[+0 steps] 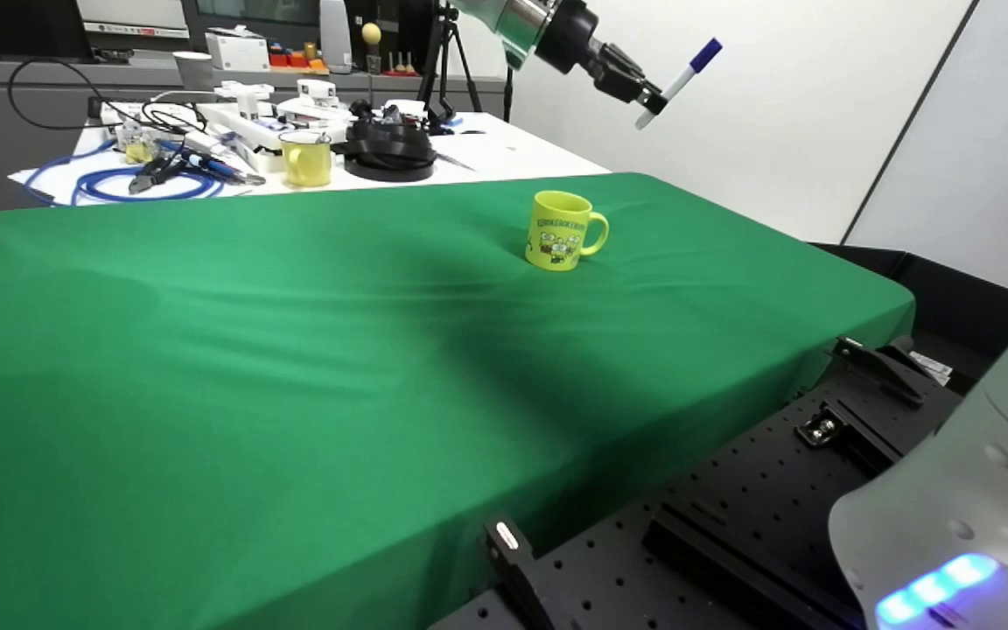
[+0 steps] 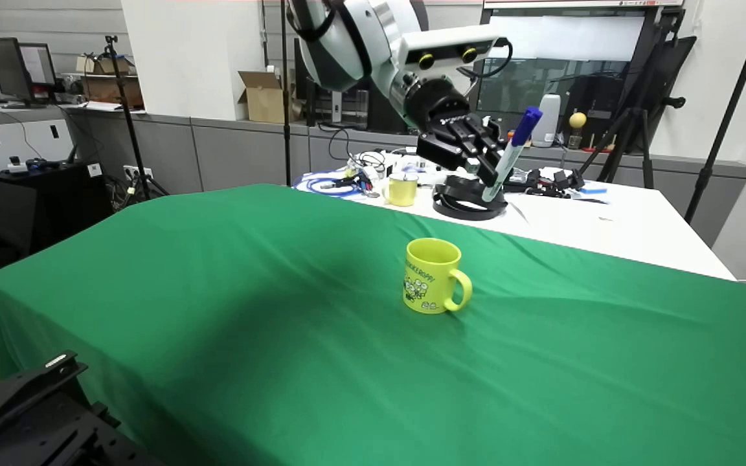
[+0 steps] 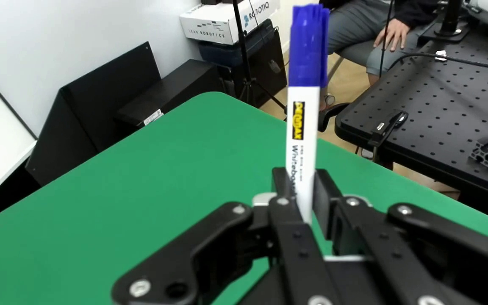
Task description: Put the blue marker inside the yellow mug
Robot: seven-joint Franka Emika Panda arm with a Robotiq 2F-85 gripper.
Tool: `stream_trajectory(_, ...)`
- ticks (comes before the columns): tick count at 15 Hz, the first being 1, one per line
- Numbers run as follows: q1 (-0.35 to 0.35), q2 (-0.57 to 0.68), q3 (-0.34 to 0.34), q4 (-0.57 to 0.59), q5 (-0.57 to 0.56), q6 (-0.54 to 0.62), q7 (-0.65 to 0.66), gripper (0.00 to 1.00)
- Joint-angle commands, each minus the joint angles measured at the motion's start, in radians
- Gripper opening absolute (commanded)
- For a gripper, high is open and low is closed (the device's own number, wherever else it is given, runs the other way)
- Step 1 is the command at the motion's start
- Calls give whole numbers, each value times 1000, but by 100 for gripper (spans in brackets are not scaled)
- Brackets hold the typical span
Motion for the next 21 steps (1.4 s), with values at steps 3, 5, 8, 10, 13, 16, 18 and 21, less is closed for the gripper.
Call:
stream_trajectory(3,12,169,31,170,-21,-12,-24,4)
stream_trajectory(5,15,201,40,195,-23,9,-29,4)
stream_trajectory(8,22,249,46,230,-28,33,-38,4)
stream_trajectory(10,27,279,48,253,-25,42,-48,4)
stream_trajectory(13,38,322,49,281,-23,52,-58,4)
stream_trajectory(16,47,362,51,305,-20,63,-61,4)
stream_trajectory(18,54,385,52,317,-19,70,-63,4)
stream_trajectory(21,62,398,54,331,-15,64,-65,46)
